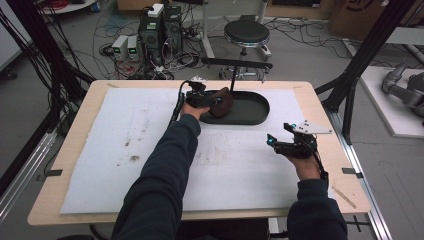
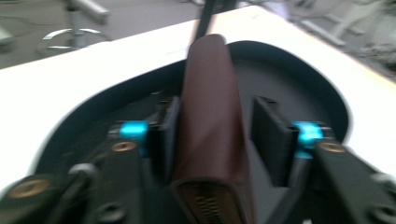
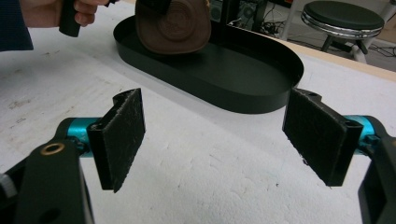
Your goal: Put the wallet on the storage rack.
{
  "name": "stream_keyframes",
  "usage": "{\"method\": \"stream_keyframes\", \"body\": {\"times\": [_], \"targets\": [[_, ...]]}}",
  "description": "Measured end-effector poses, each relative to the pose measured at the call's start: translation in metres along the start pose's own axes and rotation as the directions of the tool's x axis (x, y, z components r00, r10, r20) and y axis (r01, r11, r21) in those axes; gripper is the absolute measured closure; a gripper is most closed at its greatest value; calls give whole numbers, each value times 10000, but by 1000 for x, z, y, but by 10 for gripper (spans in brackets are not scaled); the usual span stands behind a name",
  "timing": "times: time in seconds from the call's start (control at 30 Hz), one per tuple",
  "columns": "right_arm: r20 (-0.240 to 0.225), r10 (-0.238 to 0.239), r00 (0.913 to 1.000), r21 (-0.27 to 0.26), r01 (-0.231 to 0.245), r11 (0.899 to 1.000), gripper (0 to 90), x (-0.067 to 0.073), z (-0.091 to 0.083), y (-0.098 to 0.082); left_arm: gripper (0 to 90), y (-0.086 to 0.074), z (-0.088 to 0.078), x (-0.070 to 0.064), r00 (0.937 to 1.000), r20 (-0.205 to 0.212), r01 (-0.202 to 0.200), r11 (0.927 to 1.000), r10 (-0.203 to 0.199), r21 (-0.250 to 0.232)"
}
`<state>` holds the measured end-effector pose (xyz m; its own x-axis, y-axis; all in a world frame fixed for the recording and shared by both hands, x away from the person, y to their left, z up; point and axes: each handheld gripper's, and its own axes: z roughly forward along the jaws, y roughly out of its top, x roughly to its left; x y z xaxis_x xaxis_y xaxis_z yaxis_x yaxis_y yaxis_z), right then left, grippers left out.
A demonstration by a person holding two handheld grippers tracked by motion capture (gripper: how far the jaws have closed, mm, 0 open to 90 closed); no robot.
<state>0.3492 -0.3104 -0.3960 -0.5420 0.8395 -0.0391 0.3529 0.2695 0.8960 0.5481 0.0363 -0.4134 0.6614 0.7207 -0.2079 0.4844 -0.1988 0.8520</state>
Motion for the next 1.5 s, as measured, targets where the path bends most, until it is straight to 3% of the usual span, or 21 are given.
{"method": "stream_keyframes", "body": {"times": [0.1, 0.33, 0.4, 0.43, 0.47, 0.5, 0.53, 0.6, 0.7, 0.77, 0.93, 1.0, 1.13, 1.33, 1.5], "targets": [[10, -29, 10000, 56, 29, 10000, 214, 0, 1, -1, 449, 0, -10, 5, 9989, -459, 7, 9999, -13, -133], [-37, -106, 9999, 126, 106, 9999, 214, 2, 2, -1, 438, -1, -32, 4, 9992, -384, 86, 9982, -109, -586], [-113, -215, 9997, 156, 217, 9996, 214, 4, 4, -1, 365, -2, -43, 2, 9992, -381, 97, 9973, -125, -722], [-155, -282, 9995, 195, 285, 9994, 214, 6, 5, -1, 329, -6, -59, -5, 9984, -559, 9, 9956, -61, -933], [-155, -282, 9995, 195, 285, 9994, 214, 6, 5, -1, 283, -6, -59, -5, 9984, -559, 9, 9956, -61, -933], [-283, -401, 9988, 264, 408, 9988, 214, 9, 6, -1, 248, -11, -75, -12, 9984, -549, -225, 9937, 165, -1098], [-318, -471, 9984, 280, 480, 9985, 214, 9, 6, -1, 248, -11, -75, -12, 9984, -549, -225, 9937, 165, -1098], [-452, -516, 9976, 315, 530, 9981, 213, 12, 7, -1, 223, -20, -101, -19, 9983, -413, -458, 9879, 401, -1481], [-584, -620, 9964, 334, 640, 9974, 213, 16, 7, -1, 223, -31, -125, -25, 9973, -409, -677, 9806, 612, -1837], [-609, -718, 9956, 325, 738, 9967, 213, 17, 8, -1, 223, -34, -131, -26, 9970, -410, -718, 9783, 650, -1941], [-762, -812, 9938, 376, 842, 9957, 213, 20, 10, -1, 229, -60, -166, -30, 9916, -800, -1187, 9596, 1014, -2549], [-782, -840, 9934, 342, 869, 9956, 213, 20, 10, 0, 229, -65, -172, -30, 9907, -861, -1242, 9574, 1051, -2607], [-763, -791, 9939, 351, 819, 9960, 213, 19, 13, 0, 229, -80, -189, -31, 9896, -1033, -1249, 9544, 1001, -2710], [-683, -912, 9935, 432, 943, 9946, 213, 21, 15, 0, 197, -100, -208, -24, 9916, -1234, -717, 9612, 398, -2663], [-634, -838, 9945, 434, 867, 9953, 213, 21, 14, 0, 201, -108, -215, -20, 9898, -1375, -737, 9606, 376, -2678]]}}
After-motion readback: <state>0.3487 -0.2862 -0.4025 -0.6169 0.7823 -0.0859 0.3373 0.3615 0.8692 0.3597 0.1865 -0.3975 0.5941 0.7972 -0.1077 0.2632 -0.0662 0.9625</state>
